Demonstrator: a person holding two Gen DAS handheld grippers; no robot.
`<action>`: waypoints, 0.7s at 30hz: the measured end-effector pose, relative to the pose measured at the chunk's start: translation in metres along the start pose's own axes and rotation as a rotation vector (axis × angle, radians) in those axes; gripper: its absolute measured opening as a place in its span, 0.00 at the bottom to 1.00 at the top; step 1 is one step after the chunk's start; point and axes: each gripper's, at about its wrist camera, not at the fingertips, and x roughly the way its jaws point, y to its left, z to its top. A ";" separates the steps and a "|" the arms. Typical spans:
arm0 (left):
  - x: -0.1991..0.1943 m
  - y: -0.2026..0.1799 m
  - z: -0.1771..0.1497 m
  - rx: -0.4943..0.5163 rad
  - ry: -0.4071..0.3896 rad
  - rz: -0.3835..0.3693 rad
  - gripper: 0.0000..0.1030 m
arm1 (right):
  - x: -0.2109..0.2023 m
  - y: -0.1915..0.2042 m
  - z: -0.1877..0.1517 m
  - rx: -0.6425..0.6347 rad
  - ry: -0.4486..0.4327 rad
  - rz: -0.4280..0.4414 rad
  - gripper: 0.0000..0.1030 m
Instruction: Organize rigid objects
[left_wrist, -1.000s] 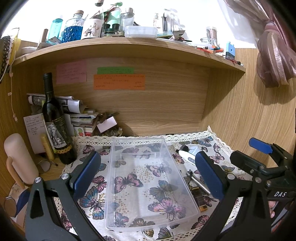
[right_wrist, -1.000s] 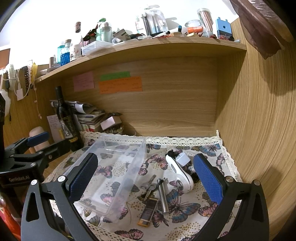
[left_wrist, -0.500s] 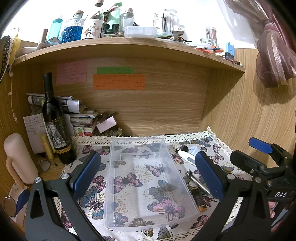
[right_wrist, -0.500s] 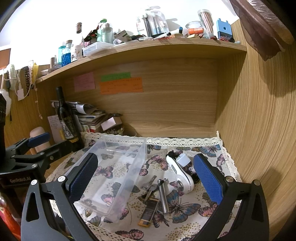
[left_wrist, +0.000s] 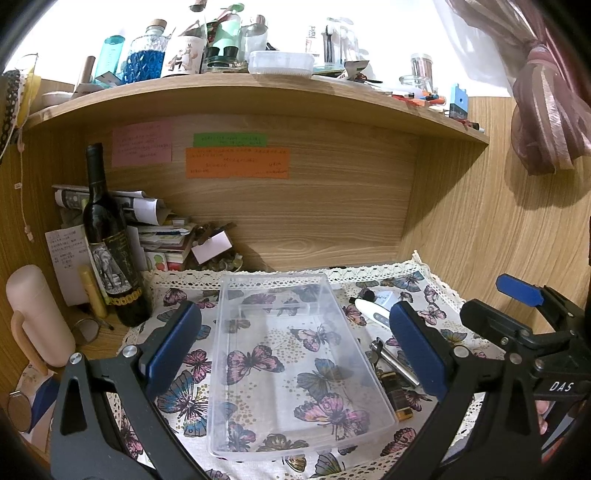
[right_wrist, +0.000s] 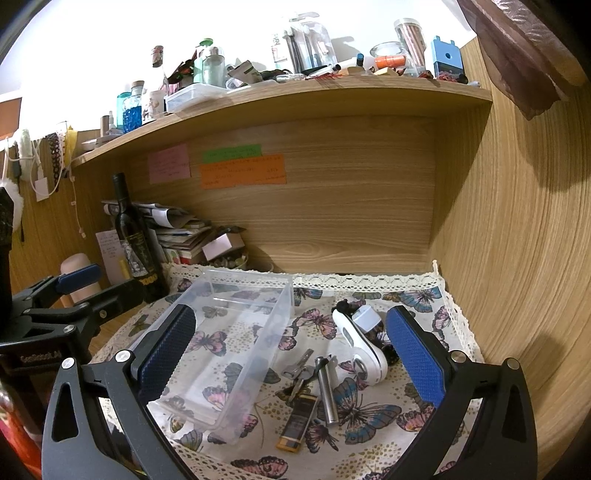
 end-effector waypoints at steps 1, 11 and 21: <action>0.000 0.000 0.000 0.002 -0.001 -0.002 1.00 | -0.001 0.000 0.000 0.001 0.000 0.002 1.00; 0.004 0.000 0.000 0.017 0.003 -0.053 1.00 | 0.004 -0.003 0.001 0.017 0.006 0.027 1.00; 0.031 0.034 -0.003 -0.025 0.103 -0.005 0.74 | 0.027 -0.018 -0.001 0.013 0.081 0.017 0.76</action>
